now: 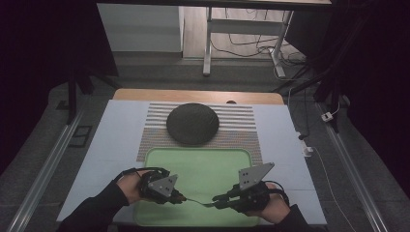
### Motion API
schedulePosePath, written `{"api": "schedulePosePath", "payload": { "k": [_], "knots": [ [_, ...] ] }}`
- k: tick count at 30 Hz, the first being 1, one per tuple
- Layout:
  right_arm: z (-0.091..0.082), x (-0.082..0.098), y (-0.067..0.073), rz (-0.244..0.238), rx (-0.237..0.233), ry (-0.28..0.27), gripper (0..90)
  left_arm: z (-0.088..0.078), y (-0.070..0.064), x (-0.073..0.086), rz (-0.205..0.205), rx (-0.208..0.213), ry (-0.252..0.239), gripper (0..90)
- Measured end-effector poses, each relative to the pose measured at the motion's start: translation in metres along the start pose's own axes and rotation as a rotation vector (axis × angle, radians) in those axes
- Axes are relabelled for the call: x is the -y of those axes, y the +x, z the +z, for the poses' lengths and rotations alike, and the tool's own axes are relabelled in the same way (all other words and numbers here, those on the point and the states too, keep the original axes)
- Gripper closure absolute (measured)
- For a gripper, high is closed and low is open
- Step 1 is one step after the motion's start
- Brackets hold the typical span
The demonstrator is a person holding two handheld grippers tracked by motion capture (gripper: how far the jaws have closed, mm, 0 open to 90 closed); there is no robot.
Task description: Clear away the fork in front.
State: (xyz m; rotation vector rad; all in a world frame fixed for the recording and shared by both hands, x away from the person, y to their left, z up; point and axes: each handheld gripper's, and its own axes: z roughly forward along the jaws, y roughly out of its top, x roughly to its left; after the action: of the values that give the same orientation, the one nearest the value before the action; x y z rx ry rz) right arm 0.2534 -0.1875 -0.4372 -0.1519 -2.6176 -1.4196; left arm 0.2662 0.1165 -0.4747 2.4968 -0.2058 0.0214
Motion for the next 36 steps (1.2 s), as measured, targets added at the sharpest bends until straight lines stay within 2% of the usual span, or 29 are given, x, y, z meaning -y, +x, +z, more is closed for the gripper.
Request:
{"api": "schedulePosePath", "payload": {
  "k": [2, 4, 7, 12, 20, 22, 29, 33, 36],
  "knots": [
    [-0.001, 0.001, -0.002, 0.011, 0.042, -0.007, 74.6, -0.001, 0.002, 0.001, -0.043, 0.011, -0.004, 79.5],
    [-0.002, 0.001, -0.003, 0.016, 0.074, -0.004, 69.5, -0.002, 0.005, 0.002, -0.106, 0.023, 0.0, 79.5],
    [-0.002, 0.003, -0.004, 0.028, 0.147, 0.002, 61.4, -0.001, 0.006, 0.002, -0.186, 0.021, 0.01, 79.4],
    [-0.006, 0.007, -0.005, 0.054, 0.251, 0.018, 51.2, -0.004, 0.006, 0.004, -0.305, -0.004, 0.03, 79.4],
    [-0.019, 0.015, -0.001, 0.106, 0.39, -0.007, 35.8, -0.011, 0.004, 0.011, -0.448, -0.061, 0.053, 79.4],
    [-0.023, 0.018, -0.001, 0.122, 0.411, -0.006, 31.7, -0.012, 0.003, 0.013, -0.473, -0.076, 0.061, 79.4],
    [-0.032, 0.025, 0.003, 0.179, 0.459, -0.009, 21.2, -0.017, 0.001, 0.02, -0.603, -0.126, 0.072, 79.4],
    [-0.037, 0.03, 0.006, 0.204, 0.497, -0.027, 16.5, -0.02, -0.001, 0.025, -0.693, -0.156, 0.06, 79.4],
    [-0.042, 0.034, 0.008, 0.229, 0.52, -0.036, 13.5, -0.022, -0.002, 0.029, -0.751, -0.16, 0.056, 79.3]
  ]
}}
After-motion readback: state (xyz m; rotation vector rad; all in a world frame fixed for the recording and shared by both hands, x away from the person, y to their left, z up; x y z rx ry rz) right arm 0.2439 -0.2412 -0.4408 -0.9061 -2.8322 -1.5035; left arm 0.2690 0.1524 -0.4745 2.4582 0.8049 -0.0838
